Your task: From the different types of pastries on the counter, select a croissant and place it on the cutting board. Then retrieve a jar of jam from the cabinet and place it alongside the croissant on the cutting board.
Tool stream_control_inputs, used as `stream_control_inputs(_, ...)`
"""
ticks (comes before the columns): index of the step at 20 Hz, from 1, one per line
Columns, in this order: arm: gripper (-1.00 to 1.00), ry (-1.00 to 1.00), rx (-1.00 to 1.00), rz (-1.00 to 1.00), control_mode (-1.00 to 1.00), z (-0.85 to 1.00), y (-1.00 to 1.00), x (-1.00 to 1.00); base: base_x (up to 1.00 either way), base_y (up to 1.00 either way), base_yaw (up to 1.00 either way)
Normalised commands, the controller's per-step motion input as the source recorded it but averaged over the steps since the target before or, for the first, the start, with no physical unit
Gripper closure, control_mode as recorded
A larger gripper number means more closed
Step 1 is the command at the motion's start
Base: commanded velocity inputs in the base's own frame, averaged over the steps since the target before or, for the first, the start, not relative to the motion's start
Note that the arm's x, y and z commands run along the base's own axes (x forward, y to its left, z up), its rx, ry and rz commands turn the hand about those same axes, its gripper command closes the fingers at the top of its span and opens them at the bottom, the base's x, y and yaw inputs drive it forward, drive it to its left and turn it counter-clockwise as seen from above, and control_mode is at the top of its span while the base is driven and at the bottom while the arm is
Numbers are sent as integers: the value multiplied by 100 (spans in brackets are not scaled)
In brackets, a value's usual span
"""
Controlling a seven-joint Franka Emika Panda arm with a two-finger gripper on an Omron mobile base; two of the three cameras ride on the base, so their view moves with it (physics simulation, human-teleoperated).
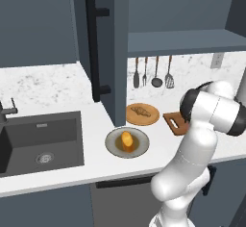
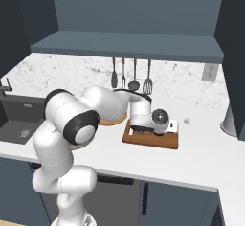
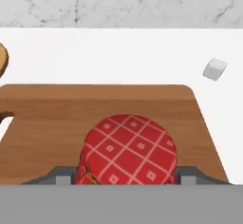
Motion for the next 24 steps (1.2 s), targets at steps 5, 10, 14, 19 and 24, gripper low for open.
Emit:
stream_control_inputs(5, 100, -6, -5, 0, -100, -17, 0, 0, 0, 0, 0)
stream_control_inputs(10, 100, -17, -12, 1, -100, -28, 0, 6, 0, 0, 0)
stream_control_inputs(14, -100, -13, -6, 2, -100, -24, -1, 6, 0, 0, 0)
stream_control_inputs(19, -100, -4, 0, 0, -100, -13, -15, 1, 0, 0, 0)
stream_control_inputs(24, -100, -8, 14, 0, -100, 20, -27, 0, 0, 0, 0)
